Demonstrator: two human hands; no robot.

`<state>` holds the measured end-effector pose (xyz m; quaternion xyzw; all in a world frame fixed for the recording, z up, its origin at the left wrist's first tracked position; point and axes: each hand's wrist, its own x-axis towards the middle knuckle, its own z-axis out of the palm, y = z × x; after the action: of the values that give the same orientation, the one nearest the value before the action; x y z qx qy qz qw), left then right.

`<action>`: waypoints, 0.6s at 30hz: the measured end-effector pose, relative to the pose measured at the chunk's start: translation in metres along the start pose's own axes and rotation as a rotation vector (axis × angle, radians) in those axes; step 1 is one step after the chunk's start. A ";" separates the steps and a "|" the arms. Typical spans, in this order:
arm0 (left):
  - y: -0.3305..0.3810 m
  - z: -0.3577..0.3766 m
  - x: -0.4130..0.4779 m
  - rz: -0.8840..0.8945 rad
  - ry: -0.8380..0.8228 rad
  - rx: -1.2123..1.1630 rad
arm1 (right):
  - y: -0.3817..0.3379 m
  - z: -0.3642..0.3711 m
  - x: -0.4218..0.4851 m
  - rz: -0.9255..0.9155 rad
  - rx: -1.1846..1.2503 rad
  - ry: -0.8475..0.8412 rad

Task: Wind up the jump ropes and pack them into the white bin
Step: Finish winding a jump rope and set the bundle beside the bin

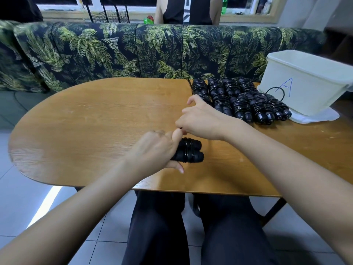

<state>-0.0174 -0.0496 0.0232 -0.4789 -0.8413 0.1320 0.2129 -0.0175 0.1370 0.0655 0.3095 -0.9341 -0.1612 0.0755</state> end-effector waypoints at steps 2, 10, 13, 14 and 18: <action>0.003 0.003 0.005 -0.080 0.013 -0.006 | -0.008 -0.003 0.002 0.073 -0.055 0.026; 0.007 0.002 0.019 -0.375 0.106 -0.206 | -0.038 0.022 -0.020 0.418 -0.126 0.446; 0.000 0.007 0.020 -0.468 0.061 -0.297 | -0.060 0.032 -0.032 0.474 -0.057 0.546; -0.001 0.007 0.020 -0.475 0.038 -0.349 | -0.062 0.036 -0.038 0.489 -0.003 0.567; -0.006 -0.001 0.017 -0.529 0.065 -0.619 | -0.070 0.053 -0.061 0.505 0.329 0.548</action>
<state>-0.0287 -0.0382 0.0298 -0.2913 -0.9284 -0.2020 0.1117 0.0574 0.1342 -0.0111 0.1097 -0.9394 0.1023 0.3083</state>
